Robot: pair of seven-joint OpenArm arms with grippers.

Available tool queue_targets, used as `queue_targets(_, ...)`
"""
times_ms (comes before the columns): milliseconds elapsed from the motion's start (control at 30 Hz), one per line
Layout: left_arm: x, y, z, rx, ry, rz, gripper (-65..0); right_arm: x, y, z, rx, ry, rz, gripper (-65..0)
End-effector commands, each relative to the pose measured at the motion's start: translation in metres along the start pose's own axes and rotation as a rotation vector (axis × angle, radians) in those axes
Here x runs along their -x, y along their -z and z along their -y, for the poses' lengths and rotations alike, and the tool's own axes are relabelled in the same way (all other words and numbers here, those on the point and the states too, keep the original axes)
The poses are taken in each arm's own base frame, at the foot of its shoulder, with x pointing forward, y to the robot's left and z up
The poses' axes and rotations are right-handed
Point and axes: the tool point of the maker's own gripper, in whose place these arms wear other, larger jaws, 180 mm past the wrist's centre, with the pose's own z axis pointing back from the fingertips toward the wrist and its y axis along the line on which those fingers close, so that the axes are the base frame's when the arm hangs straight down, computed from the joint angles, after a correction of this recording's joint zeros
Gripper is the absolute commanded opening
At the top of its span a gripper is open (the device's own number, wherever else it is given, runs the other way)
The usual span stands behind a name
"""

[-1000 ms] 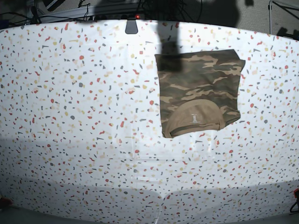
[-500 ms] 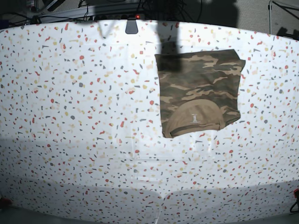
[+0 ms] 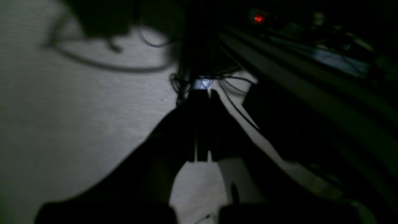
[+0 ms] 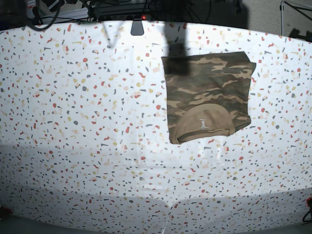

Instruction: Fold the T-shirt properly

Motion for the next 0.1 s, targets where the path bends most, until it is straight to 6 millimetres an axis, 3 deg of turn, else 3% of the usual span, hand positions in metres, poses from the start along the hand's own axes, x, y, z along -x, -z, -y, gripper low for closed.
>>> queue_targets(0, 0.0021, -0.0013, -0.0061, -0.008, 0.006, -0.015, -65.0, -0.0001, -0.0031, 0.0069, 0.007, -0.005, -0.009, -65.0)
queue_targets(67, 0.0024, -0.0005, -0.0071, -0.009, 0.001, -0.033, -65.0, -0.0004, -0.0033, 0.007, 0.007, -0.006, -0.016, -65.0)
